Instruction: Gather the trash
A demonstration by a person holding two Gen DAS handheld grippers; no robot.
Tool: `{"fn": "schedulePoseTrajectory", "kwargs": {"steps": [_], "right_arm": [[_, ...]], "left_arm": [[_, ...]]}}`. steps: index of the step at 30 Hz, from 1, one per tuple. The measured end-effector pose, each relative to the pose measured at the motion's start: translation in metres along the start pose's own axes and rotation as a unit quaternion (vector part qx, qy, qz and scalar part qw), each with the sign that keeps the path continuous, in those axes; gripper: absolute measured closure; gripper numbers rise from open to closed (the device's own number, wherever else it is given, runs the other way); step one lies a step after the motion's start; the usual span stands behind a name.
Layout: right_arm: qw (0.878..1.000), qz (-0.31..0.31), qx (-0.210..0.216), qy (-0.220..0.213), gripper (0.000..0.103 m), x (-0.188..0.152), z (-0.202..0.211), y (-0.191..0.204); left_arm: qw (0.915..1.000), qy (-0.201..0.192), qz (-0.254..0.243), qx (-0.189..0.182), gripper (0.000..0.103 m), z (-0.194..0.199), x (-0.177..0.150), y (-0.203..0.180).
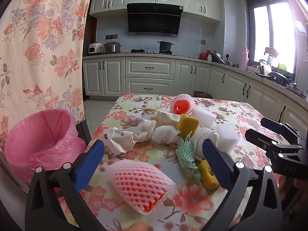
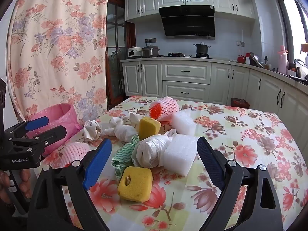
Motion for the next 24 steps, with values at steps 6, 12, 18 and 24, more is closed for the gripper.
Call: {"fn": "schedulePoseTrajectory", "kwargs": {"steps": [6, 12, 18, 24], "right_arm": [[1.000, 0.001, 0.000, 0.000, 0.019, 0.0000, -0.0006, 0.0008], [1.000, 0.001, -0.001, 0.000, 0.019, 0.0019, -0.0008, 0.0030], [1.000, 0.001, 0.000, -0.001, 0.019, 0.0018, 0.0007, 0.0030], [1.000, 0.001, 0.002, -0.001, 0.019, 0.0020, 0.0002, 0.0036]], "left_arm": [[1.0000, 0.001, 0.007, -0.002, 0.004, 0.0013, -0.0003, 0.0017], [1.0000, 0.004, 0.008, -0.002, 0.004, -0.0019, -0.0010, 0.0019], [1.0000, 0.004, 0.008, -0.002, 0.004, 0.0004, -0.0002, 0.0016], [1.0000, 0.004, 0.007, 0.001, 0.004, 0.0004, -0.0026, 0.0012]]}}
Point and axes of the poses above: each gripper's, at about its wrist camera, not at the fingertips, and z roughly against the way its jaws point, y to its left, x to its top, the point moved 6 cm from there along -z, roughly the way its jaws point, and after that the axes turned 7 degrees about y, right-handed, at the moved point
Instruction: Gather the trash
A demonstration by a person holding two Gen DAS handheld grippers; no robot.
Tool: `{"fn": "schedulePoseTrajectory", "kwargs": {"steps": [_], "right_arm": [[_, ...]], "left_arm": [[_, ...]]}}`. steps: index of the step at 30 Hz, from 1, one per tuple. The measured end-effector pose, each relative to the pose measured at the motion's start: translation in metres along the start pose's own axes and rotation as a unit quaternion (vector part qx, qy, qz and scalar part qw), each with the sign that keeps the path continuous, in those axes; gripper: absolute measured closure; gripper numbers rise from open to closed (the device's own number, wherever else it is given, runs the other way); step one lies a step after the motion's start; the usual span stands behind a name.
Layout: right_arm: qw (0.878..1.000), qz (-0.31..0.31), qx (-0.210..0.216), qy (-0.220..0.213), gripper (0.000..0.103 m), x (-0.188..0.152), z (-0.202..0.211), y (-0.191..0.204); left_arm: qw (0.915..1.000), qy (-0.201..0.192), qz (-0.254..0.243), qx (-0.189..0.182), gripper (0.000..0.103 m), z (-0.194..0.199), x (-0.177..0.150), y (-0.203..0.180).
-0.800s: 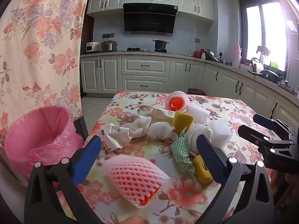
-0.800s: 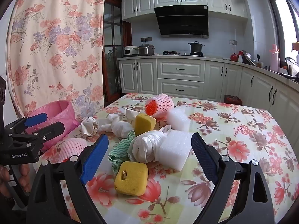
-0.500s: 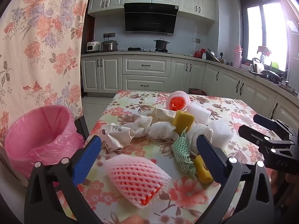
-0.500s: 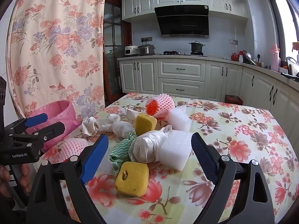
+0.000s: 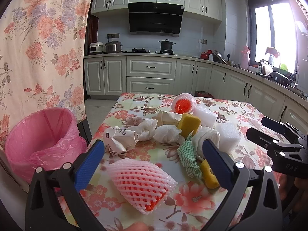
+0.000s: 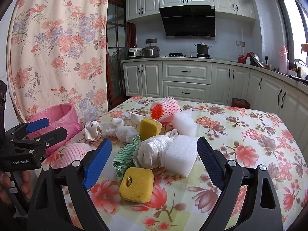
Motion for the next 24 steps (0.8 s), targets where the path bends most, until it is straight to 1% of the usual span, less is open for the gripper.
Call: {"fn": "schedulePoseTrajectory", "kwargs": {"steps": [24], "right_arm": [[1.000, 0.001, 0.003, -0.002, 0.019, 0.0001, -0.0010, -0.0015]], "left_arm": [[1.0000, 0.005, -0.001, 0.004, 0.004, -0.0014, -0.0062, -0.0023]]}}
Point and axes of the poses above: each gripper's, at about its wrist camera, not at the fingertips, and z roughly against the way its jaws point, y to its left, x to its top, the point moved 6 cm from there along -z, roughly the way its jaws point, and after that the axes turned 7 degrees about y, right-handed, at the moved point
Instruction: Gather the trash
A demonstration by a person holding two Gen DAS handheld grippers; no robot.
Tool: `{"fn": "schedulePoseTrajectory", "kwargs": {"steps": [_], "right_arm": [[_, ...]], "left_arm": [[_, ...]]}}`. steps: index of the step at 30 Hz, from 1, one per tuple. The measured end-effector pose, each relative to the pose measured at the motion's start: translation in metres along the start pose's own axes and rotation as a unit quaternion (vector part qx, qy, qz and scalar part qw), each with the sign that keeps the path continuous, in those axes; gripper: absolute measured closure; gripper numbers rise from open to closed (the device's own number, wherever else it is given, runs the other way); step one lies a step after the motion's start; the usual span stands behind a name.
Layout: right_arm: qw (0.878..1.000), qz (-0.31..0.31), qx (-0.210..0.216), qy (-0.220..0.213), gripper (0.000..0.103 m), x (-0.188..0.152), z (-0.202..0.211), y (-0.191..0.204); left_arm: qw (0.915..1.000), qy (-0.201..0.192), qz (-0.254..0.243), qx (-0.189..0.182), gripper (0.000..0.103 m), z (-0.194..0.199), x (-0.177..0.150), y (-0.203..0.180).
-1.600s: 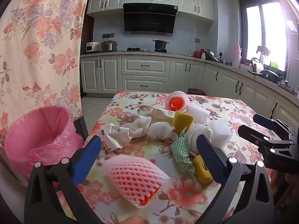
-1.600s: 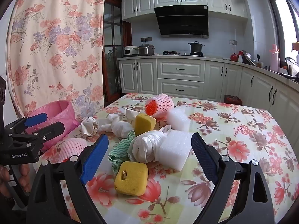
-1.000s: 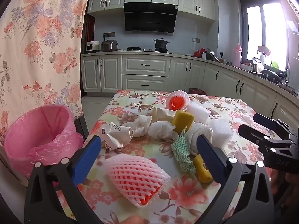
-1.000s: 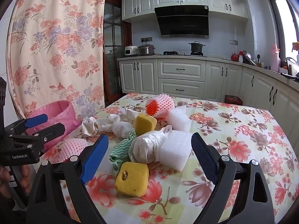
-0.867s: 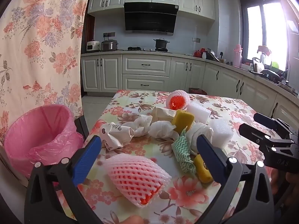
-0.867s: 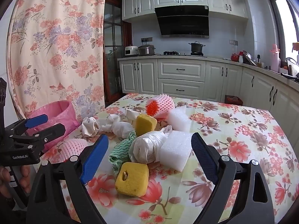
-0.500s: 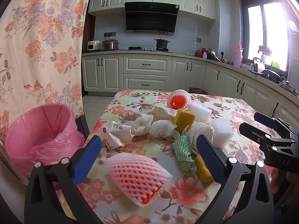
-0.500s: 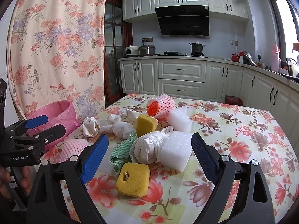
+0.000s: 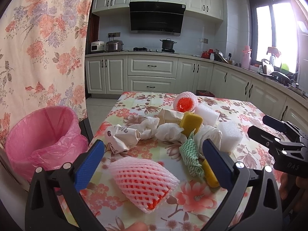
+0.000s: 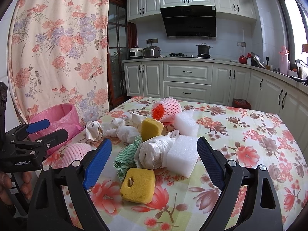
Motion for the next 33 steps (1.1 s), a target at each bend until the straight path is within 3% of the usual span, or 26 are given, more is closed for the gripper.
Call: {"fn": "schedulePoseTrajectory", "kwargs": {"steps": [33], "right_arm": [[1.000, 0.001, -0.001, -0.001, 0.019, 0.0006, 0.0008, 0.0007]], "left_arm": [[1.0000, 0.000, 0.003, -0.001, 0.004, 0.0019, 0.0030, 0.0049]]}}
Point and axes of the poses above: each gripper's, at about its wrist camera, not at the fingertips, and z roughly against the way its jaws point, y to its left, x to its top, the point moved 6 cm from there along -z, roughly the way its jaws point, and after that the axes turned 7 degrees about y, right-handed, at the moved point
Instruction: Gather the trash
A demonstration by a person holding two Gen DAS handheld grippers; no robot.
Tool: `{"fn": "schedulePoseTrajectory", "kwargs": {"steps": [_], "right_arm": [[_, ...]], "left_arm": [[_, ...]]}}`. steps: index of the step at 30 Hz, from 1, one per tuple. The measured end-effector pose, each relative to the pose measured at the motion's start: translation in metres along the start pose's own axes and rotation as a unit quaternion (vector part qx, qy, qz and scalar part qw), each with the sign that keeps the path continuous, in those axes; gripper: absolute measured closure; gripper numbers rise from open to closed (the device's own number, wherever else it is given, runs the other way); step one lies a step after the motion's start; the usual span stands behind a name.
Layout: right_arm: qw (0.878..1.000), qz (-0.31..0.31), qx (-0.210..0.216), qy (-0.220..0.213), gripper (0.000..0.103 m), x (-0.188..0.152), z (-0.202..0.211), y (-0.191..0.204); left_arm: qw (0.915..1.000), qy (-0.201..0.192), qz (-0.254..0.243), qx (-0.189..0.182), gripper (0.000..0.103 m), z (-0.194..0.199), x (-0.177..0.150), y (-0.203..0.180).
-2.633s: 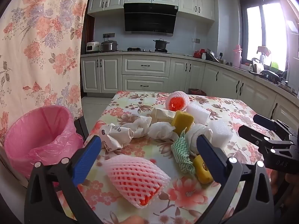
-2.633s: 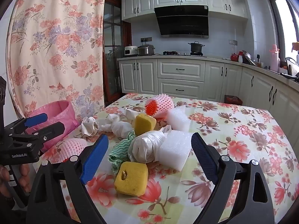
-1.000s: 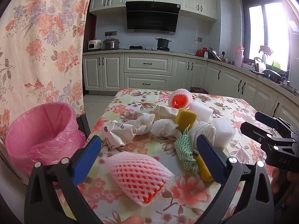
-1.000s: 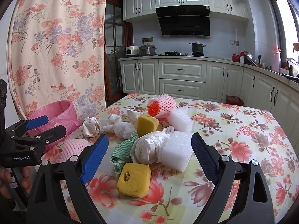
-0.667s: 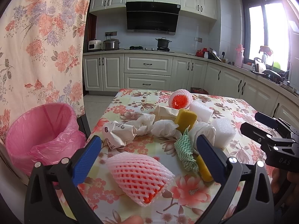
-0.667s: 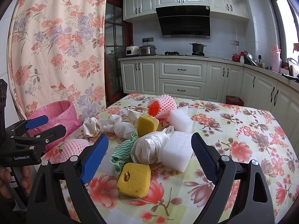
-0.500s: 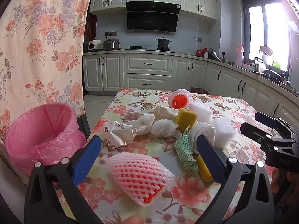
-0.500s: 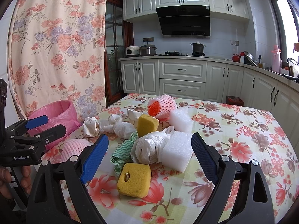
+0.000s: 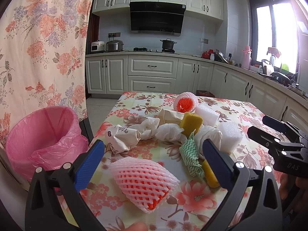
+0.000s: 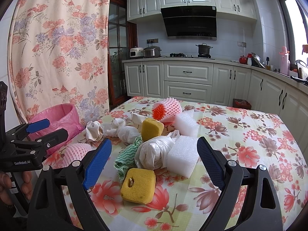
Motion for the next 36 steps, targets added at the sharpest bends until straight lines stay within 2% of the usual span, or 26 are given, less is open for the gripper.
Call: {"fn": "schedulePoseTrajectory", "kwargs": {"steps": [19, 23, 29, 36], "right_arm": [[1.000, 0.003, -0.003, 0.007, 0.019, 0.000, -0.004, 0.002], [0.999, 0.003, -0.008, 0.034, 0.019, -0.006, -0.015, 0.001], [0.995, 0.007, -0.008, 0.095, 0.019, -0.027, -0.040, 0.005], [0.988, 0.014, 0.000, 0.153, 0.019, -0.046, -0.062, 0.014]], "left_arm": [[0.9999, 0.009, 0.004, 0.005, 0.004, -0.002, -0.001, 0.003], [0.9992, 0.038, 0.006, 0.012, 0.004, -0.014, -0.007, 0.009], [0.9964, 0.081, 0.021, 0.011, 0.005, -0.033, -0.022, 0.020], [0.9908, 0.128, 0.043, -0.001, 0.005, -0.055, -0.038, 0.027]]}}
Point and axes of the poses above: each gripper's, at about its wrist camera, not at the fingertips, and z roughly against the way its jaws point, y to its left, x to its top, the point moved 6 cm from there along -z, roughly the way its jaws point, and after that the axes turned 7 degrees about y, right-handed, at the moved point
